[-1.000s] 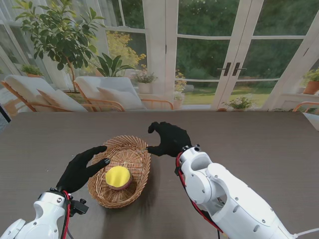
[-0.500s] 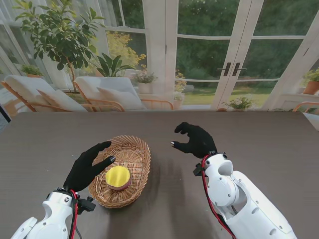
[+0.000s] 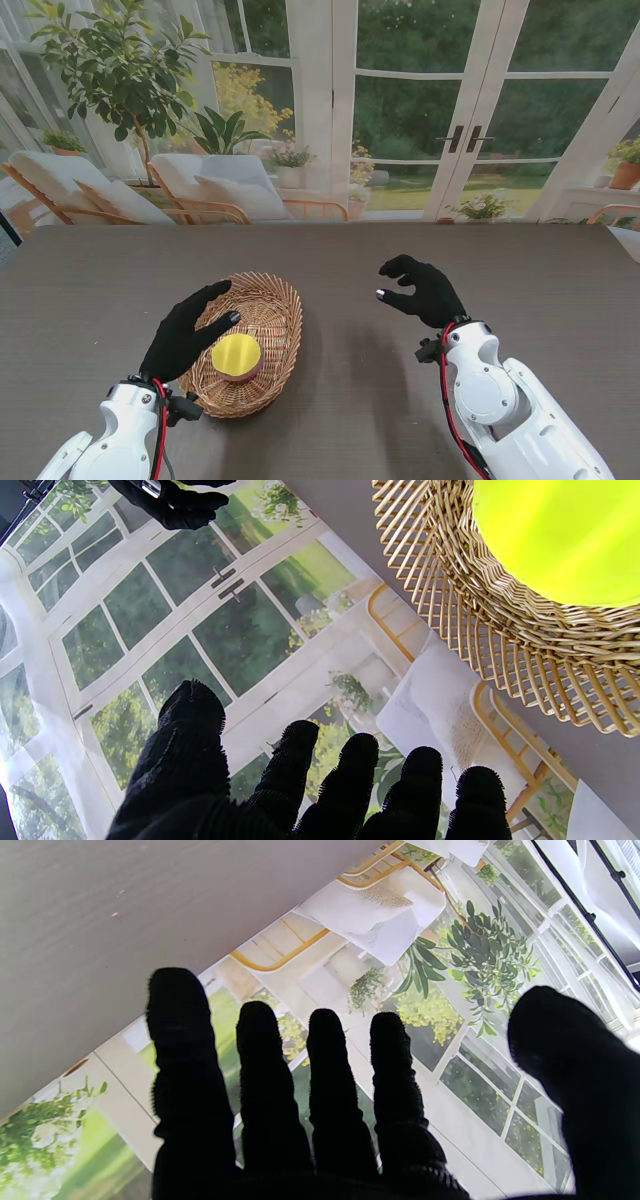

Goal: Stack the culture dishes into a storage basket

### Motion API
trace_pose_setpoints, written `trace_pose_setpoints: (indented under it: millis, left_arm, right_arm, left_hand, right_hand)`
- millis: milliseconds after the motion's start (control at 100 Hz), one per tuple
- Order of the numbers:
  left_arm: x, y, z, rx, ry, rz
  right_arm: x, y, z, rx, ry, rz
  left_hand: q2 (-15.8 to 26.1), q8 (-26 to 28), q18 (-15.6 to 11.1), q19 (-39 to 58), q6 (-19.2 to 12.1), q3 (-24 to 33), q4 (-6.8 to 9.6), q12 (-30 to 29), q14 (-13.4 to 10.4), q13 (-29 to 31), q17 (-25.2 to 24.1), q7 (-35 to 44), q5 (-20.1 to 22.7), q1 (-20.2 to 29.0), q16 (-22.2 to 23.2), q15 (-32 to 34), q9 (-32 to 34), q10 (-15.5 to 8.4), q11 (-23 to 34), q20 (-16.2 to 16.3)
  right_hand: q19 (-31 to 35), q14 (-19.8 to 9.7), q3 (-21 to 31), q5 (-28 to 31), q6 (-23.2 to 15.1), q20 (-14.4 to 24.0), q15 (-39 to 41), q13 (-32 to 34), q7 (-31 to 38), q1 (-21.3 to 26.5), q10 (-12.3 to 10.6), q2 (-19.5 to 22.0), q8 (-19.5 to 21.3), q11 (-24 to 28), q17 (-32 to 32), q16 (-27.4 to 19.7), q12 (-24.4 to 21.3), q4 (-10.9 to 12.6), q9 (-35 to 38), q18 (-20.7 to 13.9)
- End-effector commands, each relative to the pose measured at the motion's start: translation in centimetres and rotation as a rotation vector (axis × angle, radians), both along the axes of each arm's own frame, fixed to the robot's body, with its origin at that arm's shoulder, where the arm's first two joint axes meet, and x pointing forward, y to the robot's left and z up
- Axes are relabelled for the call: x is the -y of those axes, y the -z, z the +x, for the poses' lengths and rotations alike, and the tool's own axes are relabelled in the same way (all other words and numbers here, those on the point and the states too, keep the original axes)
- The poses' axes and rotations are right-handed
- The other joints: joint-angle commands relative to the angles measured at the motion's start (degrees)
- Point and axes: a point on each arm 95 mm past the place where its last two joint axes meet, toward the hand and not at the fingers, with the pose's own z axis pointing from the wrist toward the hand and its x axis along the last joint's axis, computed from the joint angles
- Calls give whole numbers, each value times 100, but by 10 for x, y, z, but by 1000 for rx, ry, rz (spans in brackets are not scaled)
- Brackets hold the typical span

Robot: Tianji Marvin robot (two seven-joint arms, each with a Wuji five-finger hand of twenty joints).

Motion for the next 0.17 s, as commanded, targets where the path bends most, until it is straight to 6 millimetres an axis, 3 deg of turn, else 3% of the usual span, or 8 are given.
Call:
trace_pose_setpoints:
  millis: [0, 160]
  left_arm:
    - [3, 2, -1, -13, 15, -3]
    - [5, 2, 0, -18, 17, -8]
  right_arm:
    - [1, 6, -3, -22, -7, -8]
    - [3, 8, -3, -21, 1, -12]
  left_hand:
    - [83, -49, -51, -97, -115, -94, 39, -43, -72, -166, -92, -84, -137, -105, -58, -68, -198, -117, -55, -20]
    - [87, -53, -46, -96, -115, -95, 39, -43, -65, -170, -95, -80, -129, -105, -59, -68, -197, -127, -52, -19]
  right_hand:
    - [231, -45, 445, 97, 3, -241, -20, -36, -73, 75, -98, -38, 41, -132, -2131, -10, -54, 119, 50, -141]
    - [210, -43, 467, 115, 0, -262, -23, -66, -84, 80, -103, -82, 43, -119, -2179, -8, -44, 111, 49, -122]
